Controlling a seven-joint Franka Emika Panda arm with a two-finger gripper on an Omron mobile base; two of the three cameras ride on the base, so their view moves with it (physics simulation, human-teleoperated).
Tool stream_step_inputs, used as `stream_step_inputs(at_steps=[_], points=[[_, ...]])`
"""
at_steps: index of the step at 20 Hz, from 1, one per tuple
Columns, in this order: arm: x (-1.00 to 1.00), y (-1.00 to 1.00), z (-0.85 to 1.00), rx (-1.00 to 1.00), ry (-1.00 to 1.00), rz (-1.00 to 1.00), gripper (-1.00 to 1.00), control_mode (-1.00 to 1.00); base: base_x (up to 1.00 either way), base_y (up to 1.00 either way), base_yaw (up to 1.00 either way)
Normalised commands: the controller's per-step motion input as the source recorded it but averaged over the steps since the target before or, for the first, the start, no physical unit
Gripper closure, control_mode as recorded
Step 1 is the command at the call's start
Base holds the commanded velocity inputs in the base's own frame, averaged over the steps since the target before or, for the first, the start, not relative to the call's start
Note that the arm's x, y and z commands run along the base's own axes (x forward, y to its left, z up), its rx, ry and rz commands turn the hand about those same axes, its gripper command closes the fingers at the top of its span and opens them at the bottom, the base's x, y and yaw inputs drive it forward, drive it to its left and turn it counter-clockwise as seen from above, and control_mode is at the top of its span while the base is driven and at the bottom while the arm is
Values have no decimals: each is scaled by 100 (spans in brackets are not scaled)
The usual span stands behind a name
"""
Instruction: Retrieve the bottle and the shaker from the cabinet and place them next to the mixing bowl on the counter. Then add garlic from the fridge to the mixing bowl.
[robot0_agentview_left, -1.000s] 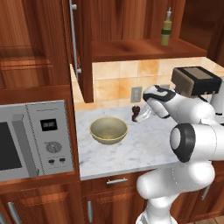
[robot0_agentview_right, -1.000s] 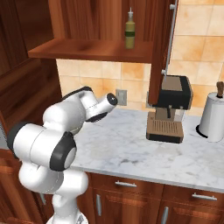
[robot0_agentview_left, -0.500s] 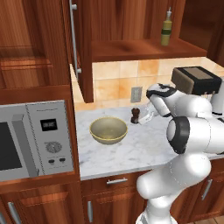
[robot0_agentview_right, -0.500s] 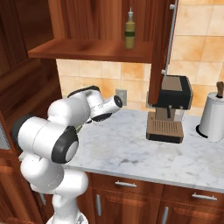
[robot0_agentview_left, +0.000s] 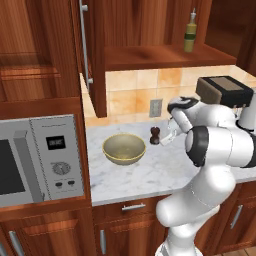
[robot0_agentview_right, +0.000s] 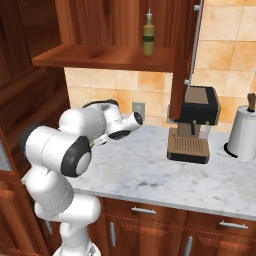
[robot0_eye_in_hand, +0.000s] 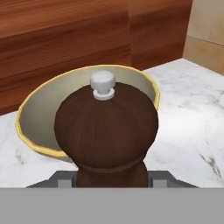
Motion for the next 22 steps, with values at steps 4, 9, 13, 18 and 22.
stream_step_inputs(at_steps=[4,9,13,18,22], points=[[0,0,-50,0,0,0,100,-100,0,0,0],[4,0,-58,0,0,0,100,-100,0,0,0],[27,0,-12,0,0,0,100,-100,0,0,0],[38,0,0,0,0,0,100,-100,0,0,0],[21,0,-5,0,0,0,100,-100,0,0,0]])
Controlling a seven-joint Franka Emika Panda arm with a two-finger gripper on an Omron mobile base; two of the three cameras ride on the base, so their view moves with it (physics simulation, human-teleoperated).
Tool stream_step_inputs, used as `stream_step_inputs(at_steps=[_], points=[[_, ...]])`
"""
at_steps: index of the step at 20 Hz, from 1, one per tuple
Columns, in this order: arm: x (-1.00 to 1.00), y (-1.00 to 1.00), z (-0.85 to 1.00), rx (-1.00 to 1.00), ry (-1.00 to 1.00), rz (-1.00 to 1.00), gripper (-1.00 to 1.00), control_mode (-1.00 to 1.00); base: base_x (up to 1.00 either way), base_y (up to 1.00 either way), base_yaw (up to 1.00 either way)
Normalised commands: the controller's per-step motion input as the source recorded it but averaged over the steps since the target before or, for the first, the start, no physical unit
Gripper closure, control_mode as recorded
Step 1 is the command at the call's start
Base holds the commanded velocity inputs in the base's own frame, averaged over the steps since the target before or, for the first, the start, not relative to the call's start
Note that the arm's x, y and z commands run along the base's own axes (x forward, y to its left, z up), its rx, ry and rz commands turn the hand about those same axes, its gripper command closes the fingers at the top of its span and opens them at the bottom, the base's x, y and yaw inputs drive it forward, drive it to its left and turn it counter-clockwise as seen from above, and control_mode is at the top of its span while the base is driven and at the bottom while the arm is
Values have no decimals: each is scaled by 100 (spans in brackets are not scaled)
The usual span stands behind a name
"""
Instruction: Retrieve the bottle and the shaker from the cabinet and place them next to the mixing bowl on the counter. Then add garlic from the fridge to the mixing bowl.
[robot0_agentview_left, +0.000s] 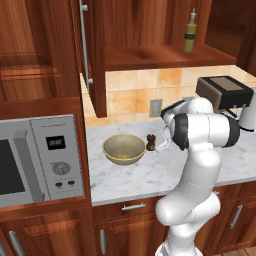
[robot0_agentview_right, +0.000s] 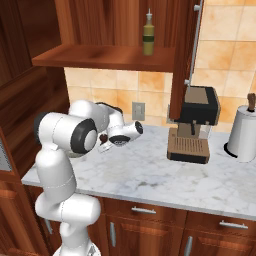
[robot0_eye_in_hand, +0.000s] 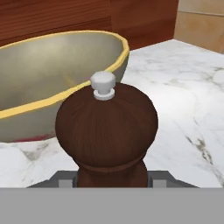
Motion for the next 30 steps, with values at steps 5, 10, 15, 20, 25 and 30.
stream_step_inputs(at_steps=[5,10,15,20,25,30], points=[[7,0,-26,0,0,0,100,-100,0,0,0],[1,0,-31,0,-1,0,100,-100,0,0,0],[0,4,-16,-1,-1,0,100,-100,0,0,0],[0,0,0,0,0,0,-100,-100,0,0,0],[0,0,0,0,0,0,-100,-100,0,0,0],[-1,0,0,0,0,0,-100,-100,0,0,0]])
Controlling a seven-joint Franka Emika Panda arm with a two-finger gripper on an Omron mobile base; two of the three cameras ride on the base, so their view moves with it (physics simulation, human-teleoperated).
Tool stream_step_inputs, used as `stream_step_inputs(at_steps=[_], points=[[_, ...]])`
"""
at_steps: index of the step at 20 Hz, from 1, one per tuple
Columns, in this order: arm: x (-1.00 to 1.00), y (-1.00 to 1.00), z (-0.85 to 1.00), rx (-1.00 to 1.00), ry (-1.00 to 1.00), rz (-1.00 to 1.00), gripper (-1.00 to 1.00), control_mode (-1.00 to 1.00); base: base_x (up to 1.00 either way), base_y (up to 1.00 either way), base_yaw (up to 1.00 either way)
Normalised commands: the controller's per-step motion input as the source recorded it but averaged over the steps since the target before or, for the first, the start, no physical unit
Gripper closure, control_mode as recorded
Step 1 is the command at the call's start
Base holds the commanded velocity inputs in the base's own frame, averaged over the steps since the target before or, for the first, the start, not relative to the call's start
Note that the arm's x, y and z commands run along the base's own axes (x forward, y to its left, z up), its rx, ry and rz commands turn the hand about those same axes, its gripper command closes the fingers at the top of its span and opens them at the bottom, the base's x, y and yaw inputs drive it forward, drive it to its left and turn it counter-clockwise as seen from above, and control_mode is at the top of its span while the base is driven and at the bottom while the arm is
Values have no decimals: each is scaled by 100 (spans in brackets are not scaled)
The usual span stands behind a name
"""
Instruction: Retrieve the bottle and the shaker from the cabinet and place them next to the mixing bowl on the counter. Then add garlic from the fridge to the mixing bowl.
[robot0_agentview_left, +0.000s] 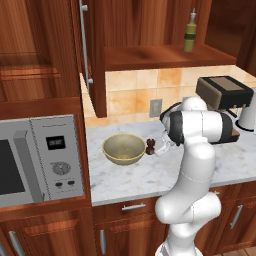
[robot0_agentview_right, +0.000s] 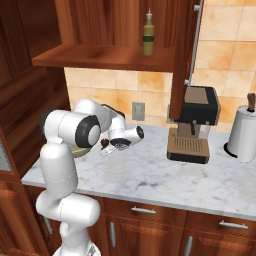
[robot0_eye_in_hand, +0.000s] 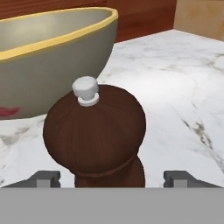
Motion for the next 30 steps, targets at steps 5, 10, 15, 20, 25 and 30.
stream_step_inputs(at_steps=[5,10,15,20,25,30], points=[[-4,0,15,0,-7,-2,-100,-100,0,0,0],[-5,-25,55,6,-4,-6,-100,-100,0,0,0],[0,-11,80,3,16,-12,-100,-100,0,0,0],[12,-6,92,2,35,-34,-100,-100,0,0,0],[-28,-7,26,0,11,-32,-100,-100,0,0,0],[-39,-10,45,0,13,-29,-100,-100,0,0,0]])
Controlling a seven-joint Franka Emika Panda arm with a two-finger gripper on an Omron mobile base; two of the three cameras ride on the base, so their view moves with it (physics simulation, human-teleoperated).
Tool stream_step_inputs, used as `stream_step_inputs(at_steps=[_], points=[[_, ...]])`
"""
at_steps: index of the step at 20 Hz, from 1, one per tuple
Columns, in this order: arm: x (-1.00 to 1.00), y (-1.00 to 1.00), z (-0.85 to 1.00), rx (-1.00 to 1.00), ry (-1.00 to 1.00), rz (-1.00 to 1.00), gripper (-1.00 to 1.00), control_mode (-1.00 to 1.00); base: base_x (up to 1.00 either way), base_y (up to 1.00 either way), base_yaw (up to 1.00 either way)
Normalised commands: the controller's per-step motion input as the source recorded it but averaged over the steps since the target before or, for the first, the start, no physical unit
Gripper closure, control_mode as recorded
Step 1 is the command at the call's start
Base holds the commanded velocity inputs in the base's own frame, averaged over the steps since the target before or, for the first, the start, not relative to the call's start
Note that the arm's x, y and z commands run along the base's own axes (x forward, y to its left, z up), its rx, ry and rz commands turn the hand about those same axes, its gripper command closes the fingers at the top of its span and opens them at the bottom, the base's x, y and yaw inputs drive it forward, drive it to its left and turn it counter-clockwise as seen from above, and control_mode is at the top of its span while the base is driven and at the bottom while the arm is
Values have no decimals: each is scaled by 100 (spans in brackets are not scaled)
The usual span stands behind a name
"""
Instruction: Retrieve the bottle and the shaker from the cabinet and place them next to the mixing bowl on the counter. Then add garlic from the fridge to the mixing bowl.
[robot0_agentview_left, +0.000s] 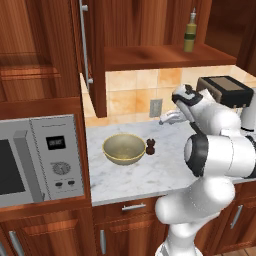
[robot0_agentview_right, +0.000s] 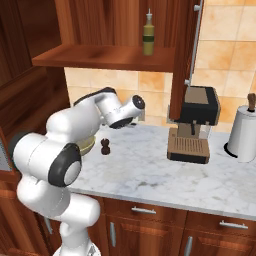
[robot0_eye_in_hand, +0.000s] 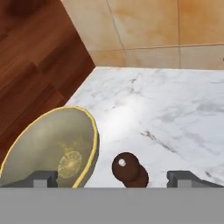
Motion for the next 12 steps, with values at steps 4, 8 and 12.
stream_step_inputs(at_steps=[4,8,12], points=[[-41,-20,77,0,7,-27,-100,-100,0,0,0],[-63,-9,66,0,0,-17,-100,-100,0,0,0],[-52,-4,65,-1,-1,-8,-100,-100,0,0,0]])
